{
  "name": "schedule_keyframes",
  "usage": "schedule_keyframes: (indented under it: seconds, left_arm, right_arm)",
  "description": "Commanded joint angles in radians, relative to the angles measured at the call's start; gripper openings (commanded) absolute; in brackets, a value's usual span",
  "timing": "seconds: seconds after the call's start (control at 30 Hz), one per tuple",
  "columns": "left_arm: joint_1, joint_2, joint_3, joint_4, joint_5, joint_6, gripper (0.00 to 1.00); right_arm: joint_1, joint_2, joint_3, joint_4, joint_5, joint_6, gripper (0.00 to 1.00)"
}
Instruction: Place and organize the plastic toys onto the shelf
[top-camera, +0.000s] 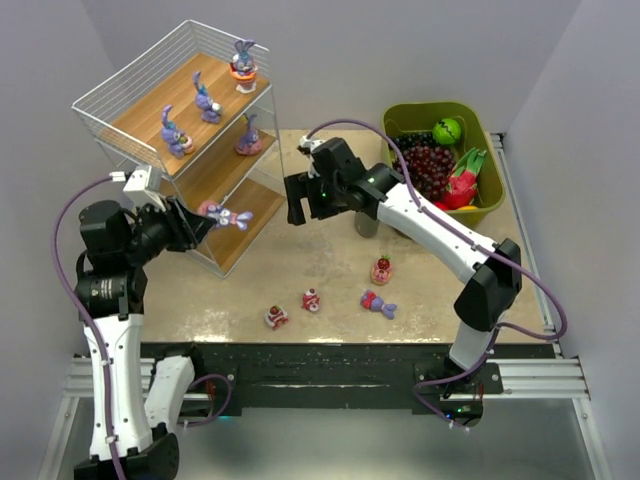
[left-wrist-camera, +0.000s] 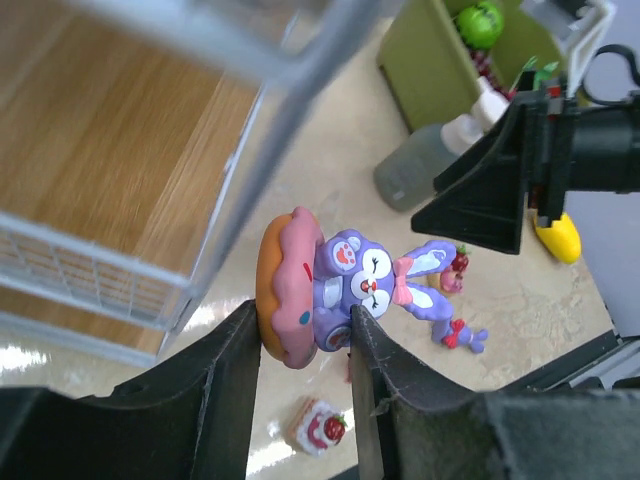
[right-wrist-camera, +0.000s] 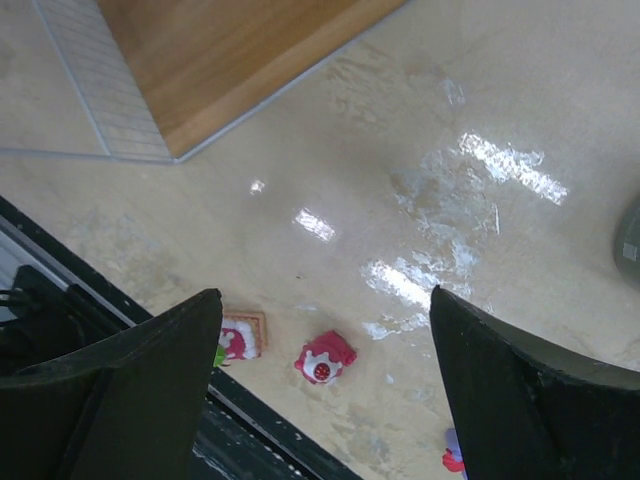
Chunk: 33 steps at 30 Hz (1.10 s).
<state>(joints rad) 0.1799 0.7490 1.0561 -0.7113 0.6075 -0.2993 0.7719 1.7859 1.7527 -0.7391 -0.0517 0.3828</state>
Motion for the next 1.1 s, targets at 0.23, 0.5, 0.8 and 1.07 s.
schedule_keyframes:
  seconds: [0.23,0.5,0.8,1.07]
  left_arm:
    - [-0.005,-0.022,0.168,0.085,0.081,0.057,0.0]
    - [-0.007,-0.007,0.257,0.121,0.172,0.074,0.0]
    - [-0.014,0.084,0.462,0.257,0.251,0.008,0.0]
    - [-0.013,0.188,0.455,0.838,0.316,-0.28,0.0]
  right_arm:
    - [-0.013,-0.046,0.113,-0.017,-0.037,0.053,0.88]
    - [-0.02,-0.043,0.168,-0.026,-0.037,0.056,0.9]
    - [-0.045,-0.088,0.191,0.017,-0.042,0.097,0.93]
    - [-0.146,-0.13,0.203,0.084,-0.137,0.231,0.96]
